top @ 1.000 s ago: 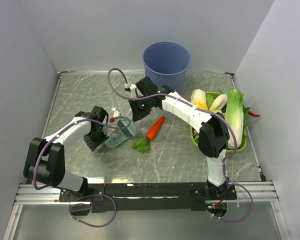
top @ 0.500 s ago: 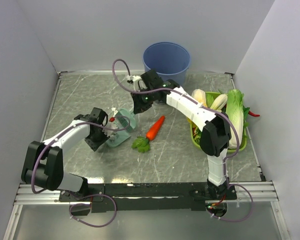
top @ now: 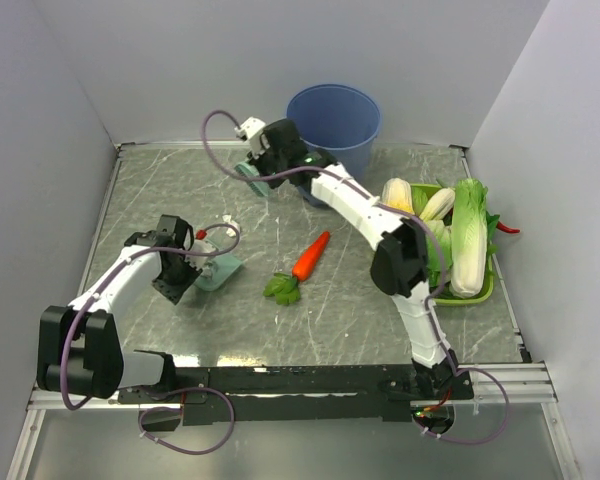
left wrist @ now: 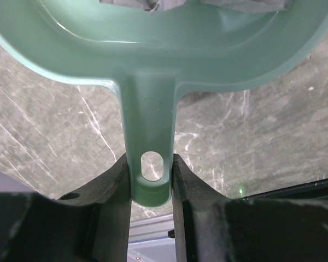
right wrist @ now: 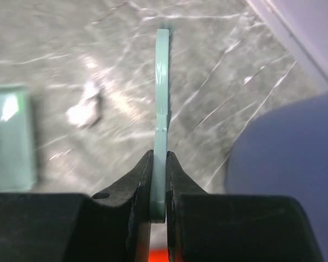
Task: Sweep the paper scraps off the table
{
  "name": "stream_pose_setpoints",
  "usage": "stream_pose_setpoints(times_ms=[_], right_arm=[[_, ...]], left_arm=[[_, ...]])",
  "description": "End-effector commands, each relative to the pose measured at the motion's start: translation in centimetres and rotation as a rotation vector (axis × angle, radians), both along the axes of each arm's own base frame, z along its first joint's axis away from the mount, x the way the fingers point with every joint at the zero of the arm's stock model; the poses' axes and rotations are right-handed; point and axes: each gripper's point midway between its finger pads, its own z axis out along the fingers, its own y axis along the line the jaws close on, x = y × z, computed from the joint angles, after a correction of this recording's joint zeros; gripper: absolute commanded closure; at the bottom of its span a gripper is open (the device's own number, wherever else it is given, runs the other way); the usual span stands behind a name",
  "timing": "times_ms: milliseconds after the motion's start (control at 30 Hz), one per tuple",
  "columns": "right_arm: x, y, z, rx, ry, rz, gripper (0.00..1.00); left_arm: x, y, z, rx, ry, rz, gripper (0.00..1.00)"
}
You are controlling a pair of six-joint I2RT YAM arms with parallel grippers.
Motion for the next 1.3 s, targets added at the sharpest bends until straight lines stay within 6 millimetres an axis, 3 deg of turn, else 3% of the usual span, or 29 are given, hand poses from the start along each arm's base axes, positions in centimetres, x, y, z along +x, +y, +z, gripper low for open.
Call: stream_pose_setpoints(times_ms=[0,167,400,600,767,900,1267], right_arm=[[2.3,2.8,-0.1,-0.058,-0.173,-0.003,1.00],[-0.1,5.5,-2.2,-0.015,-0.086,0.091,1.00],[-5.1,6.1,-5.3,0.031,0.152,0.154,1.00],[-9.0,6.2,-6.5,0.048,0.290,0.191,1.00],[-11.9,6.8,-5.3,0.106,0.378,0.246,1.00],[-13.6,6.4,-2.6,0.155,0.392,0.261,1.00],[-12.3,4.4,0.1,0.119,0.257,0.213,1.00]], left_arm=[[-0.7,0.4,0.2,-0.001,0.010,0.024,0.99],[-0.6,0.4,-0.2,-0.003,0.024,0.026,0.99],[-0.3,0.2,-1.2,-0.007,0.063,0.026,0.99],[1.2,0.4,-1.2,0.019,0.050,0.009,0.99],[2.5,0.1,-1.2,0.031,0.042,-0.023,0.99],[3.4,0.0,-1.0,0.031,0.033,-0.033,0.99],[4.7,-0.6,-0.5,-0.005,-0.043,-0.050,0.99]])
